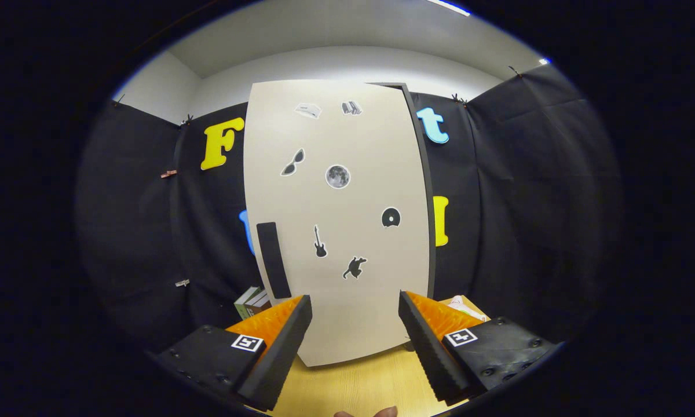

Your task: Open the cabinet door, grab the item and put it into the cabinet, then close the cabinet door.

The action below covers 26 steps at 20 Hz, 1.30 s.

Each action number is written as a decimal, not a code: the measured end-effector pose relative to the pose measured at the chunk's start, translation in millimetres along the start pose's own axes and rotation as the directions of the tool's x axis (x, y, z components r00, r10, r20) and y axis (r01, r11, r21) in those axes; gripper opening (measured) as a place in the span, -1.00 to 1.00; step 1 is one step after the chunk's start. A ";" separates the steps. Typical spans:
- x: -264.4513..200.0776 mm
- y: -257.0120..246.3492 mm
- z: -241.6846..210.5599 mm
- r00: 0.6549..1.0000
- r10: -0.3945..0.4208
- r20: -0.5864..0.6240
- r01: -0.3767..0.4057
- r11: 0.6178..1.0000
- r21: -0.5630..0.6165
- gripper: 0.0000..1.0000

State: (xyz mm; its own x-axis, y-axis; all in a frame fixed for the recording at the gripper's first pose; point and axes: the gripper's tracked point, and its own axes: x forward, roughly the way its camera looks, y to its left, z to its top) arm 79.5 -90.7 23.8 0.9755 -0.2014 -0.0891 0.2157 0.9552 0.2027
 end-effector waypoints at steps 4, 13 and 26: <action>-1.4 -2.9 -2.3 1.000 0.000 -0.004 0.000 1.000 -0.003 0.95; -2.9 -12.8 -2.5 1.000 -0.011 -0.004 0.011 1.000 0.000 0.95; -2.6 -14.4 -2.7 1.000 -0.011 -0.003 0.011 1.000 -0.008 0.95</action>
State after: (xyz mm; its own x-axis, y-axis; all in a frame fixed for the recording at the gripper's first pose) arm 73.7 -103.4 18.5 0.9729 -0.2111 -0.0941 0.2259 0.9547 0.1940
